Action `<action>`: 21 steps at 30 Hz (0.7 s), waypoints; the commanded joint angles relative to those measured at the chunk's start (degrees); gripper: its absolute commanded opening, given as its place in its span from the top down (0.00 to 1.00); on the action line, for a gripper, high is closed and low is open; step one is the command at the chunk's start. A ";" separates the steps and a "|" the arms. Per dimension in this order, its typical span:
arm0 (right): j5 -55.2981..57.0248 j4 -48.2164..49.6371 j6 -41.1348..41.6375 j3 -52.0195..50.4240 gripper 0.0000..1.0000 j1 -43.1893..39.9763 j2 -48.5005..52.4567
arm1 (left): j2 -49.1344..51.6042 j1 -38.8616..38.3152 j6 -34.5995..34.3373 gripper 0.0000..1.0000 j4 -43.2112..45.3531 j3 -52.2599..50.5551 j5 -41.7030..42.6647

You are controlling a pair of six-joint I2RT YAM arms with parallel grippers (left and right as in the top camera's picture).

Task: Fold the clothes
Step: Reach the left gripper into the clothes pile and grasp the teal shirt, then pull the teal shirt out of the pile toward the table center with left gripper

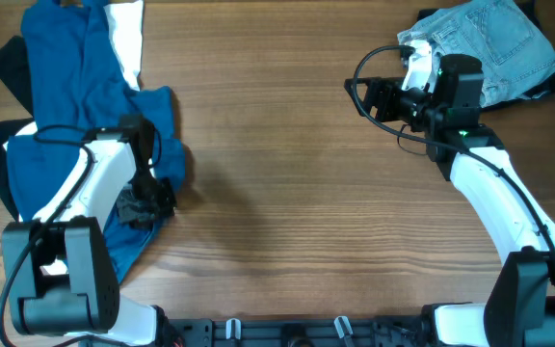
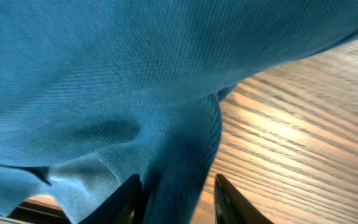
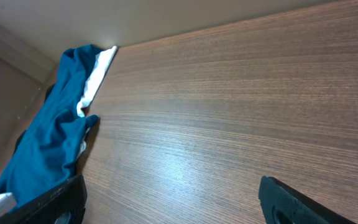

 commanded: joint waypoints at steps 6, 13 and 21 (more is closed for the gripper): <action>0.61 0.17 -0.09 0.90 0.11 0.09 0.85 | 0.24 -0.26 -3.32 0.96 -3.56 5.95 2.93; 0.68 0.15 -0.13 0.90 0.12 0.04 0.85 | -1.40 -16.28 -2.86 0.96 -4.55 33.05 6.10; -6.25 0.02 3.32 0.92 0.11 -11.76 0.57 | 11.65 -30.38 -4.83 0.96 29.40 33.00 18.16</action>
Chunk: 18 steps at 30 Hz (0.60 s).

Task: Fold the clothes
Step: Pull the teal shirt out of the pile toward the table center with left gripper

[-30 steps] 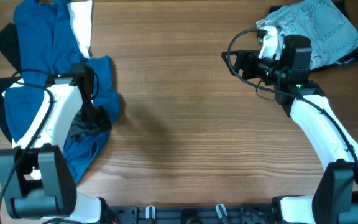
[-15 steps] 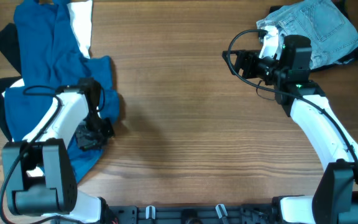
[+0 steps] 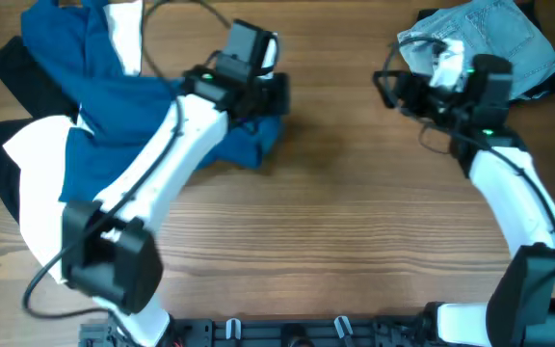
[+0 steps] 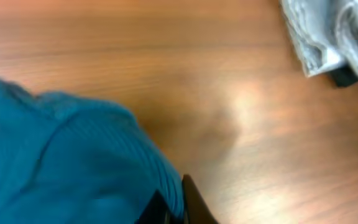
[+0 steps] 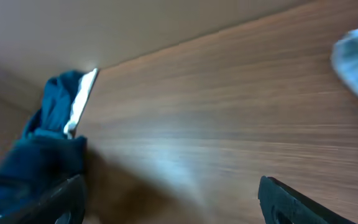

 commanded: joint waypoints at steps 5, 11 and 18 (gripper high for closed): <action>-9.53 1.46 2.58 0.81 0.12 -15.30 -1.05 | 9.44 -10.25 -4.00 0.96 28.76 0.63 11.37; -9.51 3.02 4.48 0.81 0.12 -17.22 -1.05 | 11.54 -18.29 -4.09 0.96 39.76 0.63 9.86; -9.51 3.78 5.33 0.81 0.12 -17.22 -1.05 | 10.45 -16.50 -3.06 0.00 38.77 0.63 9.66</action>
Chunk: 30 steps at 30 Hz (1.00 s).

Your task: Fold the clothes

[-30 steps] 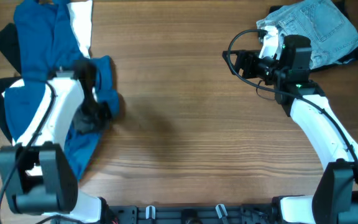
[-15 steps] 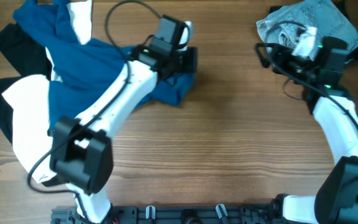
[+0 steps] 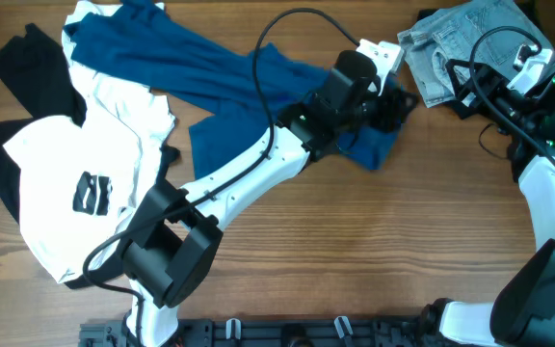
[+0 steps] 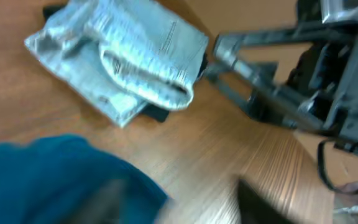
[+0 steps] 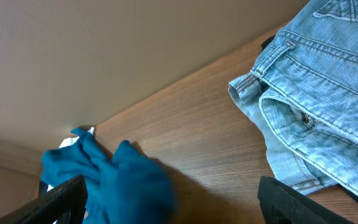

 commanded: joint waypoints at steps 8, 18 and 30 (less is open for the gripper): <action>-1.11 -1.88 -1.55 0.79 0.11 0.74 -1.03 | -7.54 32.79 3.52 0.00 -55.80 -1.86 -16.37; 4.13 -3.39 -4.35 0.76 0.12 12.24 -1.01 | -7.48 52.17 3.39 0.00 -40.26 -24.94 -20.72; 5.62 -5.20 -5.81 0.76 0.12 13.44 -0.42 | -1.57 71.93 13.86 0.00 -23.52 -29.33 -23.41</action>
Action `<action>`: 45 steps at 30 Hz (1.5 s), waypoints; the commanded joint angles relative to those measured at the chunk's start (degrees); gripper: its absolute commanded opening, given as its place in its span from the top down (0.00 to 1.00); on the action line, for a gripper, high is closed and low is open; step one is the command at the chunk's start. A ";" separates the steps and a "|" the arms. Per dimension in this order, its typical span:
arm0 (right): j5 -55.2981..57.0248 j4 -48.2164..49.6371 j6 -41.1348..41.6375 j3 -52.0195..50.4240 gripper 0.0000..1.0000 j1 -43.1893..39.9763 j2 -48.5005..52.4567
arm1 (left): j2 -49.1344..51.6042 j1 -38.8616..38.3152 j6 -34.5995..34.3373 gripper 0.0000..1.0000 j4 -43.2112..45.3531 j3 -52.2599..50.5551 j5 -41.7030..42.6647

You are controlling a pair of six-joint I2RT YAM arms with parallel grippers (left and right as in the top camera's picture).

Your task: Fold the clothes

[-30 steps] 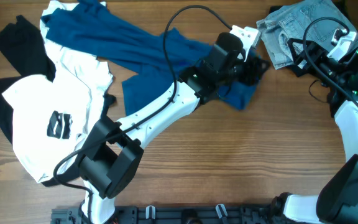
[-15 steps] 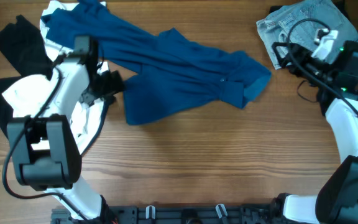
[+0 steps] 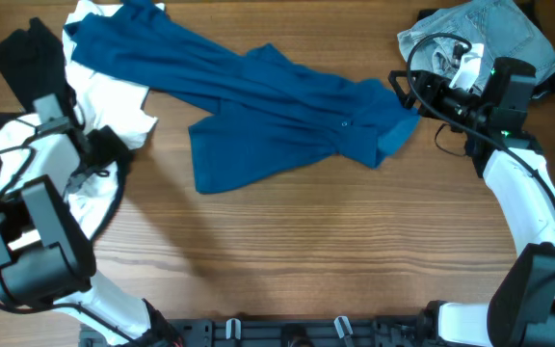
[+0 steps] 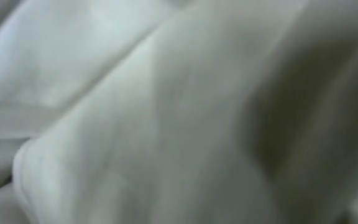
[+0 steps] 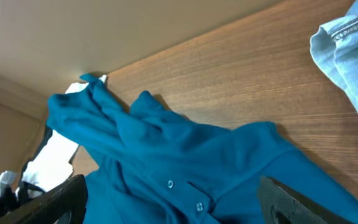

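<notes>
A blue button shirt (image 3: 277, 106) lies stretched slantwise over the table, from the back left to the right; its buttoned placket (image 5: 185, 186) shows in the right wrist view. My right gripper (image 3: 420, 94) hovers at the shirt's right end, open (image 5: 173, 208), with nothing between its wide-apart fingers. A white t-shirt (image 3: 114, 120) is bunched at the left. My left gripper (image 3: 102, 159) is low over it. The left wrist view is filled with blurred white cloth (image 4: 135, 112), and its fingers are hidden.
Light blue jeans (image 3: 489, 29) are heaped at the back right corner, just behind my right arm. A black garment (image 3: 27, 48) lies at the back left beside the white t-shirt. Bare wooden table (image 3: 306, 251) spans the front half.
My left arm, then stretched across to the jeans with the blue shirt's end, is now back at the left over the white t-shirt. The blue shirt lies released. My right gripper has moved left to it.
My left gripper was at the blue shirt in the pile at the left. Then it had the shirt's end at the table's middle, then far right beside the jeans. Now the shirt lies spread across the table and the left arm is back at the left.
</notes>
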 commanded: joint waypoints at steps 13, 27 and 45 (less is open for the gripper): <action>25.66 -14.93 -3.56 0.72 0.10 5.05 0.72 | -13.18 6.29 3.67 0.00 -24.70 20.31 16.28; 21.70 -20.09 -0.57 -0.61 0.38 13.53 15.39 | -14.88 -8.17 4.33 0.00 -27.36 19.85 13.97; 24.26 -9.11 -2.99 26.93 0.07 3.43 17.25 | -10.29 -15.41 4.33 0.00 -23.17 19.76 13.92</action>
